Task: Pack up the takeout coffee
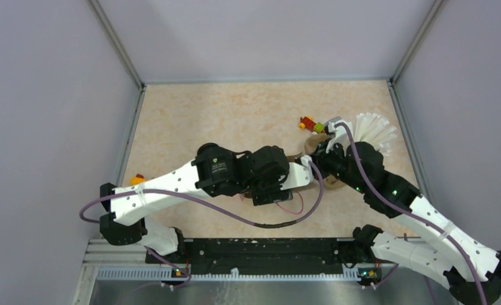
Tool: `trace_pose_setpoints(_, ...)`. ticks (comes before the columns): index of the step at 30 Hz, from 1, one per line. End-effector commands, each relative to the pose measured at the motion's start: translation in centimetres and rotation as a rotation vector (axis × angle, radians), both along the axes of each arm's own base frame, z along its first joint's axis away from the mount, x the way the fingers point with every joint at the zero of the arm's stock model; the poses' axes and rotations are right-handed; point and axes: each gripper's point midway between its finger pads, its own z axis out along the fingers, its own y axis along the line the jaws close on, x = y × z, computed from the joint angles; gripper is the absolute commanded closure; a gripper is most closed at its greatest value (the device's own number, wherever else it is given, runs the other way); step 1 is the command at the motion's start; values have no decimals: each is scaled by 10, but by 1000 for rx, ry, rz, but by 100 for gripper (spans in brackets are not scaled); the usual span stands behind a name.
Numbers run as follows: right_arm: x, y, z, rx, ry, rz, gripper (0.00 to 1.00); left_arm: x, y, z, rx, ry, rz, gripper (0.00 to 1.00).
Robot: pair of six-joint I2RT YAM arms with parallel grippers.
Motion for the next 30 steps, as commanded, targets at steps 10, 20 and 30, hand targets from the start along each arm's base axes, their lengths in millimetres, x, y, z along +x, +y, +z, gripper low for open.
trace_pose_setpoints(10,-19,-4,-8,19,134,-4,100,16,15,-13,-13,-177,89,42)
trace_pose_setpoints(20,-25,-5,-6,49,122,14,100,7,13,-14,-6,-186,52,41)
trace_pose_setpoints(30,-25,-1,-12,51,128,29,100,0,2,-13,-58,-154,29,42)
